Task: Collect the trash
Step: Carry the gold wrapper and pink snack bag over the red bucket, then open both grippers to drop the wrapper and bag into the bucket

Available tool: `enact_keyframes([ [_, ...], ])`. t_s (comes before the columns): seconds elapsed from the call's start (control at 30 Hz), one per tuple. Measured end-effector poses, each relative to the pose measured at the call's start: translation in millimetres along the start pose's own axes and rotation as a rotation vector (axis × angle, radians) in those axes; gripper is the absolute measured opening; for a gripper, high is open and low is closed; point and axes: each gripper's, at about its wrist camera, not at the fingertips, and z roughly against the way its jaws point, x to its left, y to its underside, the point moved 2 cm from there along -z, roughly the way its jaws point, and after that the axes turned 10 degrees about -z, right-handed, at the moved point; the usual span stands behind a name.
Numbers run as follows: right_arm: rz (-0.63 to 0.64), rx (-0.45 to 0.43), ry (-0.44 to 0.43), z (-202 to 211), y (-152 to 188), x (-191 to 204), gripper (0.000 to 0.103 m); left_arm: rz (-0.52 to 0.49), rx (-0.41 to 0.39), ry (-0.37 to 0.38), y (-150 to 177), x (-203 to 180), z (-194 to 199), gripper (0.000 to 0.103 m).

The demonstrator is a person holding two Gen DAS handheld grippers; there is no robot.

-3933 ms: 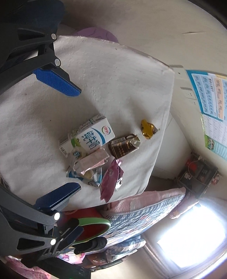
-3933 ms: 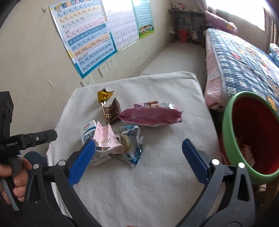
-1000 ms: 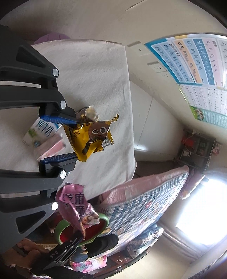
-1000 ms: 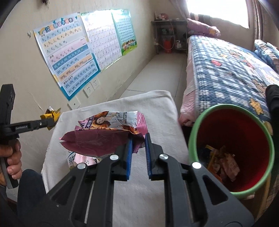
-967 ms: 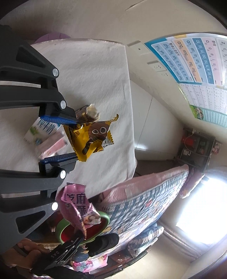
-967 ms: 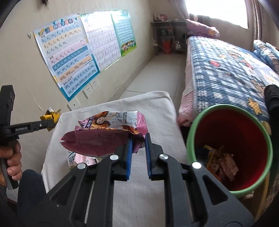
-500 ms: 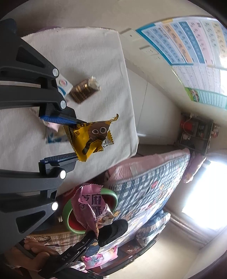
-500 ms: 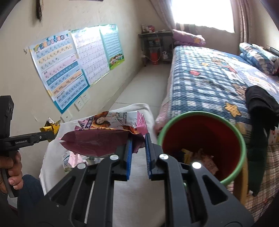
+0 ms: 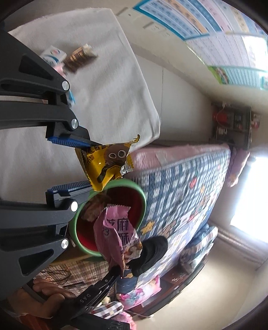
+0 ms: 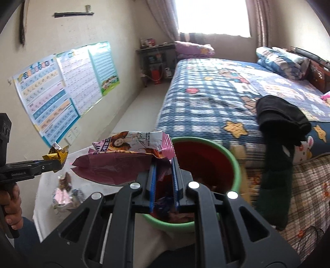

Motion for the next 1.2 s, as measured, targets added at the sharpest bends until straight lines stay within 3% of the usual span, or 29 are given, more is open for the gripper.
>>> enact_keyframes([
  [0.37, 0.003, -0.029, 0.116, 0.6, -9.5, -54.6, 0.014, -0.075, 0.042, 0.078, -24.8, -59.0, -44.5, 0.028],
  [0.8, 0.027, -0.007, 0.183, -22.2, -11.0, -79.3, 0.014, -0.097, 0.095, 0.146, -45.8, -95.4, -95.4, 0.03],
  [0.87, 0.032, -0.003, 0.186, -25.1, -11.7, -81.0, 0.015, -0.09, 0.094, 0.16, -49.1, -97.3, -101.5, 0.038],
  [0.9, 0.038, 0.0, 0.189, -26.9, -12.1, -81.2, 0.015, -0.086, 0.092, 0.168, -50.6, -98.0, -103.1, 0.047],
  [0.93, 0.041, 0.001, 0.191, -28.1, -12.4, -81.0, 0.018, -0.082, 0.089, 0.173, -51.8, -98.2, -103.9, 0.06],
  [0.97, 0.043, 0.002, 0.193, -29.4, -12.8, -81.6, 0.021, -0.075, 0.083, 0.174, -53.4, -98.5, -104.4, 0.066],
  [1.0, 0.045, 0.002, 0.197, -30.3, -13.0, -81.7, 0.031, -0.069, 0.076, 0.174, -54.6, -98.1, -104.8, 0.075],
  [1.03, 0.045, -0.001, 0.198, -30.8, -13.1, -82.1, 0.045, -0.063, 0.069, 0.174, -55.3, -97.5, -104.8, 0.078],
  [1.2, 0.031, -0.004, 0.187, -31.0, -11.0, -83.6, 0.062, -0.043, 0.063, 0.174, -54.2, -90.0, -103.0, 0.085],
])
